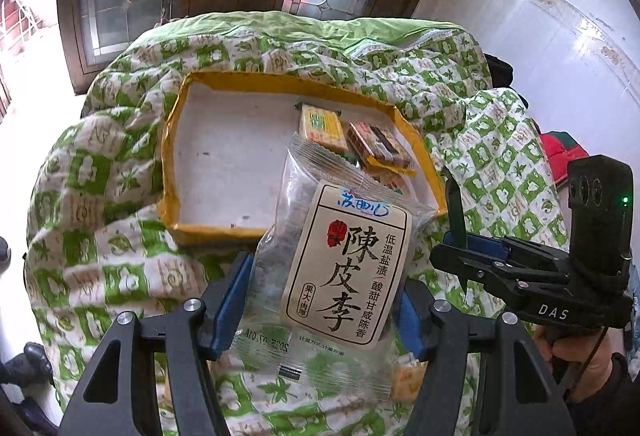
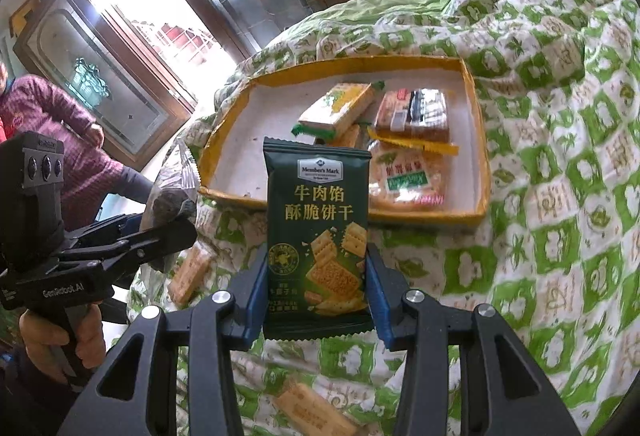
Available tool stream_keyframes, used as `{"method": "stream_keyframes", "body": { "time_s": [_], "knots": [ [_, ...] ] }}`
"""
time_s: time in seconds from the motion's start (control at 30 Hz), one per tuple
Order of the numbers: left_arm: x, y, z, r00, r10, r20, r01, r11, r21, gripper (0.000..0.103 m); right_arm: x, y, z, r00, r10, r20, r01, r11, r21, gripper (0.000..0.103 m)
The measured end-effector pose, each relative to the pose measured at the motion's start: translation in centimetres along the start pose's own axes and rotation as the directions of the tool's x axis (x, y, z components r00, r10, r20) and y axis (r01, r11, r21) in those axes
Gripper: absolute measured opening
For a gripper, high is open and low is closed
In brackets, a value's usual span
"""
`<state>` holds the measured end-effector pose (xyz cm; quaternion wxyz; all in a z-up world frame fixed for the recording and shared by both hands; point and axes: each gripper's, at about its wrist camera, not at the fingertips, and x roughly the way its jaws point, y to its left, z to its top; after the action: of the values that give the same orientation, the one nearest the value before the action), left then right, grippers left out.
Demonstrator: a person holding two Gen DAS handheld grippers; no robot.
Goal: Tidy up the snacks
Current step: 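Carry the plum pack with the left tool while the right tool carries the dark green pack over the tray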
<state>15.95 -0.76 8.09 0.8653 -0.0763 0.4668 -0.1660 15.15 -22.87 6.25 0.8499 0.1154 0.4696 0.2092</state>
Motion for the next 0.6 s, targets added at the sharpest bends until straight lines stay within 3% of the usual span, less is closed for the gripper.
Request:
{"method": "stream_keyframes", "body": {
  "time_s": [0.6],
  "knots": [
    [1.9,0.8,3.1,1.000,0.030,0.000,-0.030,1.000,-0.002,0.068,1.8,-0.2,2.9,1.000,-0.001,0.000,0.001,1.000,-0.010,0.043]
  ]
}}
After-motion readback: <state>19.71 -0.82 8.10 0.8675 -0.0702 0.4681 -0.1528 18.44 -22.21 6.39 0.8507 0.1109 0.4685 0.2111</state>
